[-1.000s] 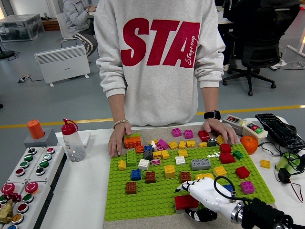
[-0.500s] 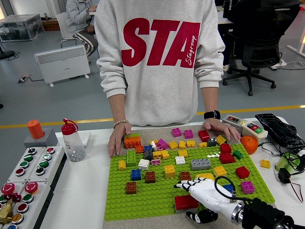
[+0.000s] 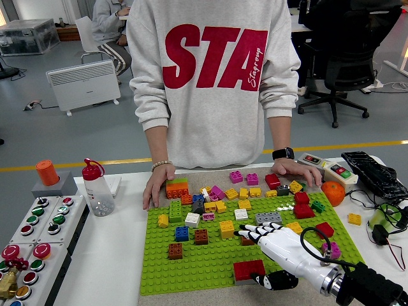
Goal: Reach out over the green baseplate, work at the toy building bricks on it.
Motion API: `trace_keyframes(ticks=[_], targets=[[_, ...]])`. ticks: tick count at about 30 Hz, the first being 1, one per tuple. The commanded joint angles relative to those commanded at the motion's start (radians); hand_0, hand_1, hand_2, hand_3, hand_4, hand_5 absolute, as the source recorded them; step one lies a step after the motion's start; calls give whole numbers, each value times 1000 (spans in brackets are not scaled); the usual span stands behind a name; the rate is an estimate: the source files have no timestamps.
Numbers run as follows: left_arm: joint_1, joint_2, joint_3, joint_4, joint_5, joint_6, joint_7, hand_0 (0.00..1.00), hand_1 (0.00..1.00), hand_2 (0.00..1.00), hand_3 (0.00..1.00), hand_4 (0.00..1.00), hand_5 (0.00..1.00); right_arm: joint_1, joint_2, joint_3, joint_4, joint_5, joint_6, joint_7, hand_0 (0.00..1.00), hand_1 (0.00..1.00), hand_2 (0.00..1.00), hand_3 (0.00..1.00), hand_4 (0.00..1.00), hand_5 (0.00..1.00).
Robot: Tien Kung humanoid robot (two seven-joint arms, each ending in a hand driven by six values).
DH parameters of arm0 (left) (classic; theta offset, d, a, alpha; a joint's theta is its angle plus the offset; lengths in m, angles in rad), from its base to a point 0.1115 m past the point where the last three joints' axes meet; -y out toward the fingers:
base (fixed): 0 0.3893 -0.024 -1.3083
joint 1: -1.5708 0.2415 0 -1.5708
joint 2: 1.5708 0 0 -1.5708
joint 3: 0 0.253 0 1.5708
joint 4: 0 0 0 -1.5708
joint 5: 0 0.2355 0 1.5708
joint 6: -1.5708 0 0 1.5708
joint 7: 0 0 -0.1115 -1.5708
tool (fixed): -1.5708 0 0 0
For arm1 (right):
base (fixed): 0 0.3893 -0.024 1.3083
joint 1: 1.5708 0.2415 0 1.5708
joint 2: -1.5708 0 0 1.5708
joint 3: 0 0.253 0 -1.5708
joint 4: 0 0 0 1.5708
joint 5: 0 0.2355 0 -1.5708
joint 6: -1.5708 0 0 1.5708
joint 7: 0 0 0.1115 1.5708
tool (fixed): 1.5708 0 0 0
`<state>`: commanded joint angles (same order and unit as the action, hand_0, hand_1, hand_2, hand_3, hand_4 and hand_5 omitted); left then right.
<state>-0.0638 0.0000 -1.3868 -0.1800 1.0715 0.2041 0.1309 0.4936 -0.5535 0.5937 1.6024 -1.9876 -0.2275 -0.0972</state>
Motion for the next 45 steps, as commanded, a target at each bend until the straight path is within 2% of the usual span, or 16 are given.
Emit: trace_keyframes(ticks=[1, 2, 5, 7, 8, 19, 45], targets=[[1, 0, -1, 0, 1, 0, 0, 656, 688, 720, 573, 313, 998, -8, -6, 5, 10, 3, -15, 11, 907, 878, 939, 920, 744, 226], [2, 0, -2, 0, 3, 0, 1, 656, 688, 719, 573, 314, 998, -21, -14, 10, 23, 11, -40, 32, 664, 702, 699, 689, 636, 223], [5, 0, -5, 0, 9, -1, 2, 656, 688, 719, 573, 314, 998, -43, -29, 9, 37, 42, -103, 92, 664, 702, 699, 689, 636, 223], [6, 0, -6, 0, 13, -1, 4, 656, 688, 719, 573, 314, 998, -48, -33, 4, 36, 58, -120, 118, 664, 702, 699, 689, 636, 223], [6, 0, -7, 0, 14, -1, 4, 656, 687, 717, 572, 313, 998, -49, -34, 0, 34, 65, -124, 128, 611, 652, 635, 596, 491, 175], [8, 0, -4, 0, 10, -2, 2, 656, 687, 718, 573, 313, 998, -31, -23, -47, -10, 73, -86, 125, 617, 645, 631, 586, 479, 208], [-7, 0, 4, 0, -2, -4, -1, 656, 688, 716, 572, 311, 998, 9, 9, -114, -79, 69, -57, 106, 628, 654, 634, 591, 475, 209]])
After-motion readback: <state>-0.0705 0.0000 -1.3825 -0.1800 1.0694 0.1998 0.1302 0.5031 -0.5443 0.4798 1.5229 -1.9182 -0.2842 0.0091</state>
